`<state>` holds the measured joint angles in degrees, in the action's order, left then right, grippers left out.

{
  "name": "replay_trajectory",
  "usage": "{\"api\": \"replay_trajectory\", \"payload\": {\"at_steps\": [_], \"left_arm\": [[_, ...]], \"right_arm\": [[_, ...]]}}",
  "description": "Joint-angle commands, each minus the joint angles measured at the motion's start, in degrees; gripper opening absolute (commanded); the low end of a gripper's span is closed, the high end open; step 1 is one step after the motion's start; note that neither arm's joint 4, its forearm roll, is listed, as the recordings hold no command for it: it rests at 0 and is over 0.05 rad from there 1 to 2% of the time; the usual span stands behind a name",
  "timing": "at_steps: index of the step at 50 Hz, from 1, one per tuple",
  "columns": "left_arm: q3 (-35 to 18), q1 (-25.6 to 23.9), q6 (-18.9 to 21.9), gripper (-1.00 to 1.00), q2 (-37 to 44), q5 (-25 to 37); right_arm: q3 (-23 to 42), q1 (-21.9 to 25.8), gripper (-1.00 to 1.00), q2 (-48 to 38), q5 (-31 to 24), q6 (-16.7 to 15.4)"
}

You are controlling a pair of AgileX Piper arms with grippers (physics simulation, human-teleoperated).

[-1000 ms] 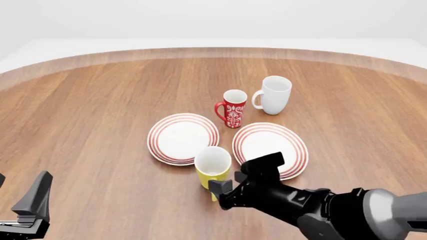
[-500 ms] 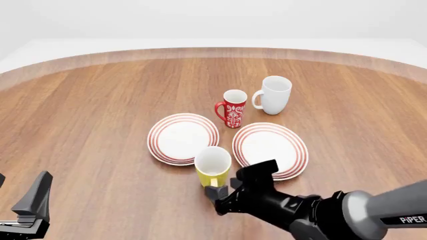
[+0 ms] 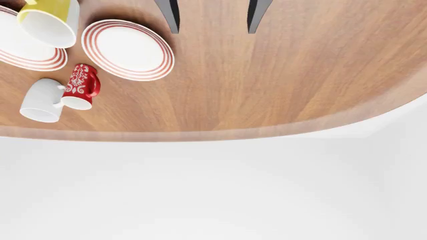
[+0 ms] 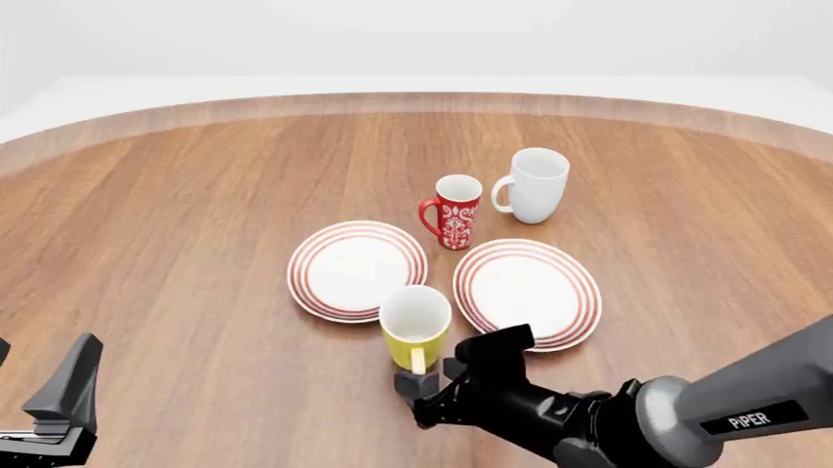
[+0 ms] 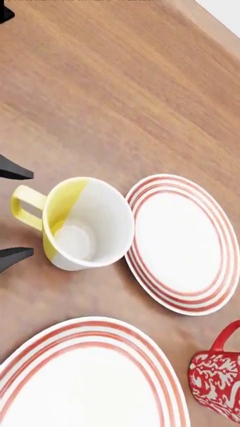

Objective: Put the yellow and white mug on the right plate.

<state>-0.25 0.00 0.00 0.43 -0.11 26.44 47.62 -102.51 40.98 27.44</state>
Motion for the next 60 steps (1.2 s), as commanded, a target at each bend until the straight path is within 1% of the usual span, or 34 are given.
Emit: {"api": "replay_trajectory", "payload": {"at_steps": [1,20,21,38,46,60], "left_arm": [[0.00,0.00,0.00,1.00,0.00,0.00],[0.00,0.00,0.00,1.00,0.00,0.00],[0.00,0.00,0.00,1.00,0.00,0.00],[0.00,0.00,0.00,1.00,0.00,0.00],[0.00,0.00,0.00,1.00,0.00,0.00],[0.00,0.00,0.00,1.00,0.00,0.00]], "right_arm": [[-0.07,0.06,-1.00,-0.23,0.69,-0.01],[-0.10,0.01,-1.00,0.64,0.41,-0.42],[0.00,-0.08,-1.00,1.43,-0.47,-0.53],[0.11,-0.87,-1.00,4.33,-3.07,-2.31],[0.36,-1.45,-1.00,7.35,-5.79,-3.80],[1.65,-1.83,-1.00,10.94,-9.79,-5.42]]}}
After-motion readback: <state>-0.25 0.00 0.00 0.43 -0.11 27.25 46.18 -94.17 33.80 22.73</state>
